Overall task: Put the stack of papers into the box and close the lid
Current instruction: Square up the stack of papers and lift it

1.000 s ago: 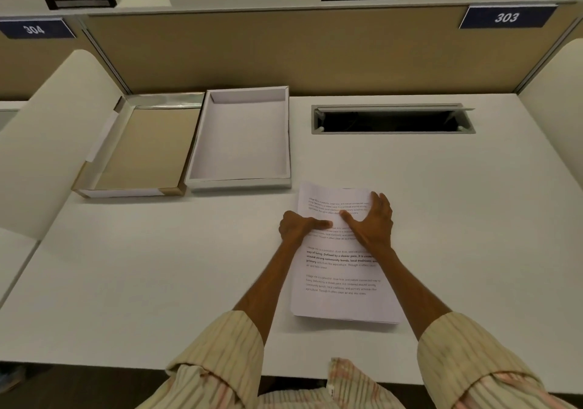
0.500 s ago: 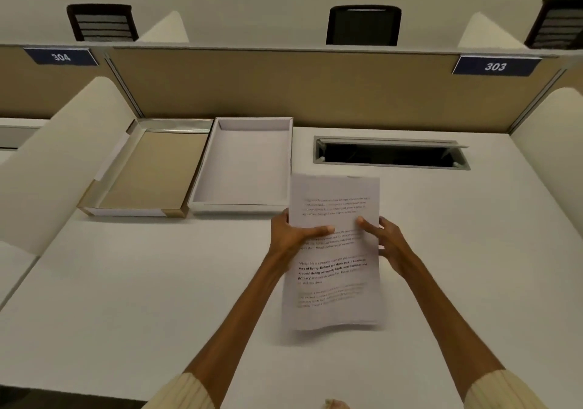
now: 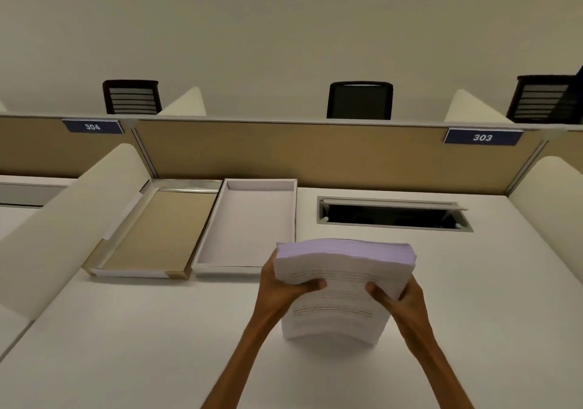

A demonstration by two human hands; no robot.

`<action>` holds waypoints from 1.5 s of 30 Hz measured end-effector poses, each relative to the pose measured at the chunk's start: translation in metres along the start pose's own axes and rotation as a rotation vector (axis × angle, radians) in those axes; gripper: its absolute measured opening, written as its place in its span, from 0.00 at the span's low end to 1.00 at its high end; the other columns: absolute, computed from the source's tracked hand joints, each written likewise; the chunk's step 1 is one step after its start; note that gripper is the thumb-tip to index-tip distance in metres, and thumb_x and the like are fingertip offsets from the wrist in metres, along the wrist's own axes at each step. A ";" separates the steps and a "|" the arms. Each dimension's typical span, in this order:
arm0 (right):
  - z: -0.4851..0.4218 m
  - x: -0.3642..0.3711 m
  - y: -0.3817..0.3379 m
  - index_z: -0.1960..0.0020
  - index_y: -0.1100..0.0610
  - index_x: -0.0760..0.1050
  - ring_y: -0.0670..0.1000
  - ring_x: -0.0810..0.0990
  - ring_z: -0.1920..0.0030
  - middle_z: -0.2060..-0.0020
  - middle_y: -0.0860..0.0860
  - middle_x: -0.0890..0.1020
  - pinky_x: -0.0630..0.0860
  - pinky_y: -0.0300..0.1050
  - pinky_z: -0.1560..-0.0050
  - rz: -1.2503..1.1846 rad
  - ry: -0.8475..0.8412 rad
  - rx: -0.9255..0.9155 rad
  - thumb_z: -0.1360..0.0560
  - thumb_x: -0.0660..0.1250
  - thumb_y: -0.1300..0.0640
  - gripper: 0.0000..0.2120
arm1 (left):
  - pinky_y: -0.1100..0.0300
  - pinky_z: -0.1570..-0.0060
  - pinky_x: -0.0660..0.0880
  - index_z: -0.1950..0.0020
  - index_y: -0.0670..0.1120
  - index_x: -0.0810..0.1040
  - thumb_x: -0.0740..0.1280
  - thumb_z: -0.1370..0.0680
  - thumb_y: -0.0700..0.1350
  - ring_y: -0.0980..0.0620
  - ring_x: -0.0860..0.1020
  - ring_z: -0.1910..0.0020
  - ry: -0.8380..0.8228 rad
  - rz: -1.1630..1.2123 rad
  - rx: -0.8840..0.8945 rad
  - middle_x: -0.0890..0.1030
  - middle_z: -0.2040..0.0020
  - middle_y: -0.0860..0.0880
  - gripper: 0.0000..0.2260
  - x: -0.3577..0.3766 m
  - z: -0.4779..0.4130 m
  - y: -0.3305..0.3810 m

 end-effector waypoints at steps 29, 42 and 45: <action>-0.017 0.009 -0.061 0.59 0.55 0.76 0.42 0.81 0.64 0.68 0.40 0.80 0.74 0.33 0.68 -0.025 0.130 -0.266 0.27 0.63 0.47 0.11 | 0.71 0.73 0.75 0.59 0.51 0.71 0.68 0.28 0.54 0.61 0.81 0.68 0.334 0.016 0.084 0.77 0.68 0.57 0.09 -0.008 0.003 0.039; 0.026 0.017 0.100 0.47 0.50 0.81 0.51 0.85 0.50 0.52 0.49 0.87 0.82 0.38 0.57 0.013 -0.126 0.120 0.35 0.78 0.67 0.21 | 0.59 0.56 0.83 0.42 0.51 0.81 0.81 0.35 0.43 0.45 0.84 0.47 0.049 0.051 -0.185 0.86 0.48 0.49 0.23 0.000 0.055 -0.106; 0.026 0.013 0.120 0.47 0.50 0.81 0.50 0.85 0.50 0.52 0.50 0.87 0.82 0.37 0.57 0.078 -0.084 0.173 0.35 0.78 0.68 0.21 | 0.58 0.56 0.83 0.43 0.53 0.81 0.81 0.35 0.40 0.47 0.84 0.47 0.042 0.037 -0.197 0.86 0.47 0.49 0.23 -0.001 0.057 -0.114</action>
Point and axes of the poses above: each hand's wrist, its own z-axis away from the middle knuckle, its own x-axis out of the palm, y = z × x, the point moved 10 cm from there along -z, towards the middle knuckle
